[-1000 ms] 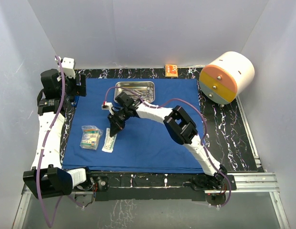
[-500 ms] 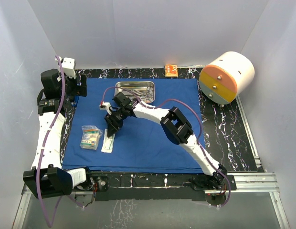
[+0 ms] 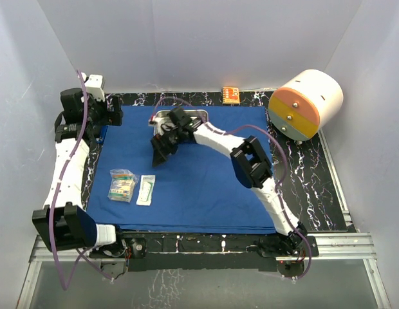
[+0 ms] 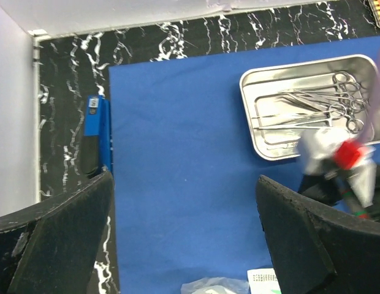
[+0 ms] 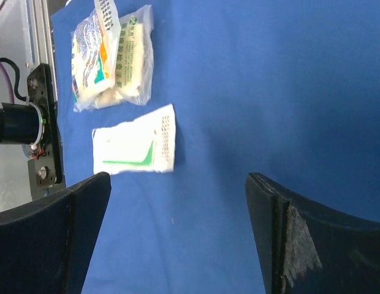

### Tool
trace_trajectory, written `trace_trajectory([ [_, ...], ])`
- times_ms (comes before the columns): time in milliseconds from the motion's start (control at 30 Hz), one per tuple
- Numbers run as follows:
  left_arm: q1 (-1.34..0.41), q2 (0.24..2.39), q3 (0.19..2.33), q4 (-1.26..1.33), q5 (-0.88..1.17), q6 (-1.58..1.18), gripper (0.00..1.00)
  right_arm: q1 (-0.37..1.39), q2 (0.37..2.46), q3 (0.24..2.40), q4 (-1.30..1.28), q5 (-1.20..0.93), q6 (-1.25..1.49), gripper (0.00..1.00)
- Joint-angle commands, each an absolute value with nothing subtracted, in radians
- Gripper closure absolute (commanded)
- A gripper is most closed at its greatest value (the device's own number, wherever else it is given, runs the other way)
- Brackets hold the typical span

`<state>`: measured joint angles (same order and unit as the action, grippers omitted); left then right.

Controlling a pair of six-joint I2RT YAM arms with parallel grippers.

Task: Open and lay out the surgical kit
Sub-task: Place the medical item in the surgical kit, then move the container from the surgical kit.

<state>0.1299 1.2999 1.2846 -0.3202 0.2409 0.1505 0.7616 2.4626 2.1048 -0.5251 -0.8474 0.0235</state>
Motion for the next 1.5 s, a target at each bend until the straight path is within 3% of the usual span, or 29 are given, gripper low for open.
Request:
trace_trajectory([
  [0, 0.133, 1.394, 1.332, -0.312, 0.336, 0.09, 0.02, 0.661, 2.237, 2.041, -0.518, -0.868, -0.022, 0.09],
  [167, 0.102, 1.531, 1.345, -0.246, 0.393, 0.036, 0.06, 0.556, 2.091, 1.922, -0.514, -0.76, -0.07, 0.12],
  [400, 0.027, 1.654, 1.382, -0.221, 0.379, -0.006, 0.07, 0.457, 2.013, 1.812, -0.391, -0.328, 0.03, 0.18],
  [600, 0.01, 1.628, 1.323, -0.179, 0.4, -0.016, 0.07, 0.456, 2.075, 1.816, -0.341, -0.096, 0.027, 0.25],
  [900, -0.006, 1.569, 1.255, -0.134, 0.423, 0.005, 0.07, 0.453, 2.254, 1.921, -0.384, 0.017, -0.007, 0.37],
  [1167, -0.016, 1.555, 1.228, -0.114, 0.441, 0.014, 0.07, 0.436, 2.278, 1.89, -0.387, 0.028, -0.004, 0.59],
  [1467, -0.051, 1.567, 1.203, -0.102, 0.429, 0.035, 0.07, 0.374, 2.168, 1.715, -0.322, 0.055, 0.081, 0.86],
])
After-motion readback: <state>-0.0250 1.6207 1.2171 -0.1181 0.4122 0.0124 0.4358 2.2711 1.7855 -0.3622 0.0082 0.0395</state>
